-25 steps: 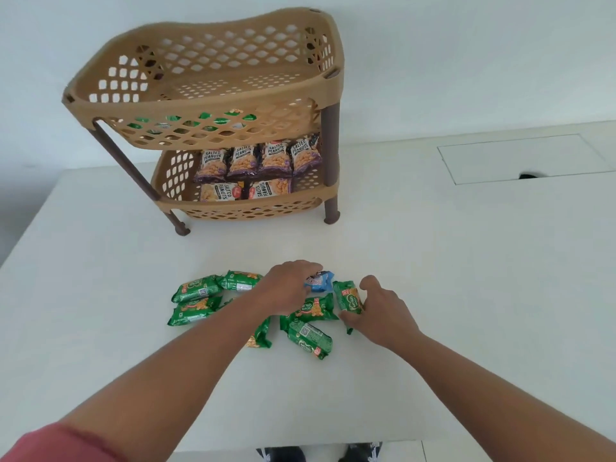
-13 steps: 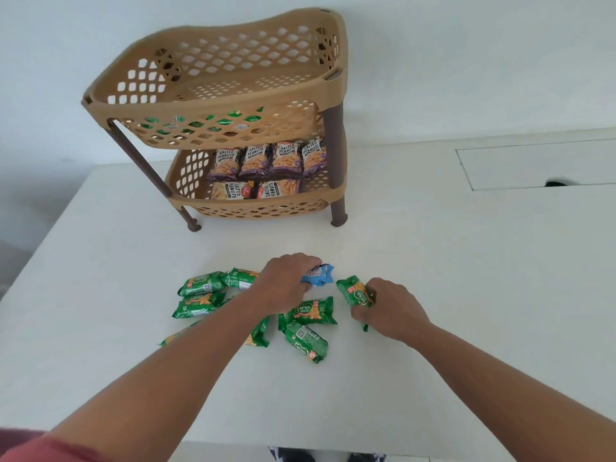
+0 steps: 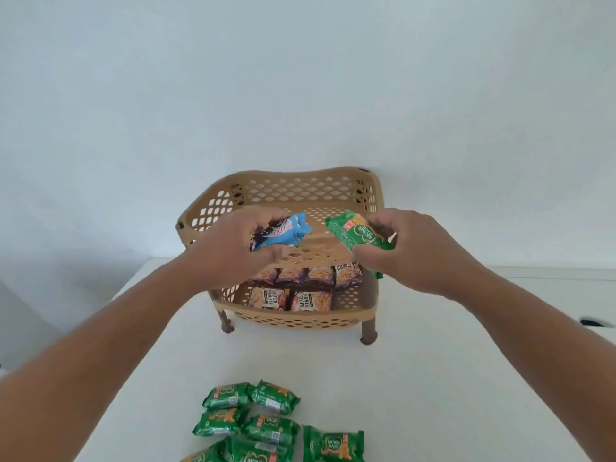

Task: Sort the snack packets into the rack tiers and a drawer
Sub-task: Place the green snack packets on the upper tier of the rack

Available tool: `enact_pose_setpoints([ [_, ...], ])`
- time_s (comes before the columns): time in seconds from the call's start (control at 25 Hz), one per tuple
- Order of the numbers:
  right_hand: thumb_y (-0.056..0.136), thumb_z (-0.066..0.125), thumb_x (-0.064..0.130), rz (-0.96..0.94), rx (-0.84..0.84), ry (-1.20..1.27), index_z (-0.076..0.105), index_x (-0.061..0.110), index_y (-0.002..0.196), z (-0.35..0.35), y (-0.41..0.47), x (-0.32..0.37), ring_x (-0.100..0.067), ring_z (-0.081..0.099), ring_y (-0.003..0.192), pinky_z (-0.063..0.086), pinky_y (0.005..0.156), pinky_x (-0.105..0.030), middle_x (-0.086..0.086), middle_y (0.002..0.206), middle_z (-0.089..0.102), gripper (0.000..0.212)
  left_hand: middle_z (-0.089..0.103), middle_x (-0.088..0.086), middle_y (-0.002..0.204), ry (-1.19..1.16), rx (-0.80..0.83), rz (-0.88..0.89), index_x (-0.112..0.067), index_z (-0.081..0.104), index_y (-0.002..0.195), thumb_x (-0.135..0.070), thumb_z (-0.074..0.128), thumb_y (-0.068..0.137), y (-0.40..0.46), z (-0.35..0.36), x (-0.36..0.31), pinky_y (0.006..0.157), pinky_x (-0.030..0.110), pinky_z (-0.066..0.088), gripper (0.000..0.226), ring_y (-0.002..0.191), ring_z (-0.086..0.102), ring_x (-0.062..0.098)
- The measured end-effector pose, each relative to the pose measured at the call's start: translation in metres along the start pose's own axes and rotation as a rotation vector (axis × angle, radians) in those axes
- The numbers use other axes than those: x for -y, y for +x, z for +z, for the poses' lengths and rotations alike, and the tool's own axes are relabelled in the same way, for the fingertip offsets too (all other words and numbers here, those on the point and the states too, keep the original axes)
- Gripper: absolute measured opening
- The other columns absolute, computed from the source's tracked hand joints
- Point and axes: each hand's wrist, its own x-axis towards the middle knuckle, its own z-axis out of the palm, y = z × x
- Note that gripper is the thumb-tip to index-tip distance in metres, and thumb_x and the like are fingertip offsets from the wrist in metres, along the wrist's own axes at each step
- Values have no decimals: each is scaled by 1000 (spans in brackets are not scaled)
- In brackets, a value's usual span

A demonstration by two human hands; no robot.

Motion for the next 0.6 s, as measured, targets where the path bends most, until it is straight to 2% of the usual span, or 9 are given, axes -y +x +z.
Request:
enact_pose_setpoints([
  [0.12, 67, 64, 53, -39, -21, -82, 68, 35, 103, -10, 48, 17, -9, 66, 70, 57, 63, -42, 11, 87, 72, 41, 63, -16, 114, 30, 8, 25, -35, 55, 137, -33, 69, 93, 36, -18, 27, 85, 33, 51, 47, 100, 58, 2],
  [0.2, 69, 71, 42, -27, 27, -152, 68, 35, 113, -6, 81, 21, -11, 66, 82, 58, 71, -43, 13, 94, 70, 45, 63, -13, 120, 37, 21, 23, -33, 54, 140, -29, 69, 93, 59, -22, 48, 90, 36, 50, 50, 103, 58, 4],
  [0.28, 74, 75, 33, 15, 103, -289, 64, 34, 124, 3, 110, 18, -15, 63, 95, 56, 79, -40, 14, 102, 65, 52, 62, -14, 124, 31, 23, 19, -35, 54, 140, -28, 69, 92, 79, -20, 66, 87, 33, 50, 51, 101, 59, 4],
  [0.36, 77, 72, 34, 71, 184, -506, 61, 37, 130, 16, 133, 11, -16, 58, 105, 49, 88, -40, 13, 111, 63, 54, 65, -15, 120, 28, 17, 24, -38, 56, 137, -29, 69, 91, 97, -14, 82, 78, 29, 47, 48, 93, 61, 3],
  [0.44, 80, 70, 38, 99, 280, -677, 60, 41, 132, 31, 149, 3, -19, 55, 114, 40, 96, -45, 13, 117, 62, 53, 66, -12, 118, -11, 27, 19, -36, 57, 137, -29, 69, 92, 116, -5, 93, 78, 31, 50, 47, 92, 63, 6],
  [0.52, 84, 70, 41, 108, 377, -748, 62, 44, 130, 43, 159, -4, -19, 52, 119, 36, 97, -48, 13, 117, 61, 47, 66, -10, 122, -47, 64, 15, -33, 56, 139, -27, 69, 92, 132, 6, 101, 81, 30, 51, 49, 96, 63, 8],
  [0.6, 85, 73, 41, 119, 447, -755, 65, 42, 127, 50, 168, -9, -20, 54, 121, 40, 91, -43, 12, 123, 62, 43, 65, -9, 124, -47, 125, 28, -31, 56, 139, -26, 69, 92, 149, 19, 107, 78, 25, 47, 49, 96, 62, 6],
])
